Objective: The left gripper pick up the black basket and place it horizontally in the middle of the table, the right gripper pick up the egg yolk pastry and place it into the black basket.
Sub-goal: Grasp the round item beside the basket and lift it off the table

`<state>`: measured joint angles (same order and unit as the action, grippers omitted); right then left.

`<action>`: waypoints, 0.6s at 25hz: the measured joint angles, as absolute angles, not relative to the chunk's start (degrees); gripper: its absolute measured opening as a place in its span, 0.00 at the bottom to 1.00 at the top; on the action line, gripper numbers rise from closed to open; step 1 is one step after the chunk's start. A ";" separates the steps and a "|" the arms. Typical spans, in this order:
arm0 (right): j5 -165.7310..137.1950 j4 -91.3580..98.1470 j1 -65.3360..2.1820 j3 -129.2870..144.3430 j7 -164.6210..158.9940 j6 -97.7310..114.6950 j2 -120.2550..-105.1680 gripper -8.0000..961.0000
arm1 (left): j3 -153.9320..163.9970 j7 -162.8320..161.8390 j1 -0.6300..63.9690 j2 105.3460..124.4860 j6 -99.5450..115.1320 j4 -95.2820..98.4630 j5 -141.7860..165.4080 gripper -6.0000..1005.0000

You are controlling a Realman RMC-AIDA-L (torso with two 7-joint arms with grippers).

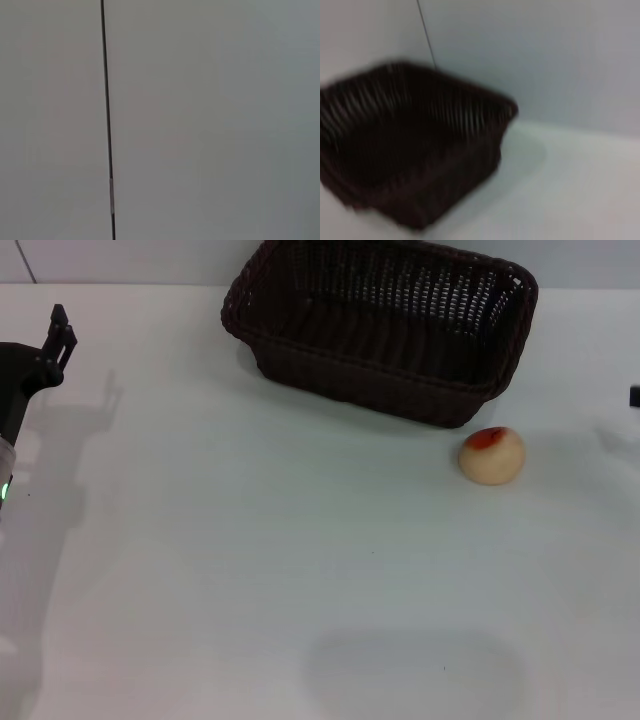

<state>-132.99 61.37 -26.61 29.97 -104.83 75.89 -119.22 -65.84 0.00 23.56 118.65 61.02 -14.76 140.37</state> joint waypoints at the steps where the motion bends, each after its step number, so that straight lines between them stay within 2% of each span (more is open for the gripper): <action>1: -135.73 62.26 -27.20 30.83 -106.88 76.41 -119.18 0.75 | -65.88 0.00 23.56 118.65 60.95 -14.76 140.35 0.77; 7: -152.38 65.45 -32.59 33.86 -115.71 83.58 -118.78 0.75 | -66.00 0.00 23.58 118.65 60.58 -14.76 140.28 0.77; 15: -156.59 69.72 -35.64 34.29 -117.99 91.21 -118.29 0.75 | -66.40 0.00 24.55 118.56 59.35 -14.44 140.17 0.77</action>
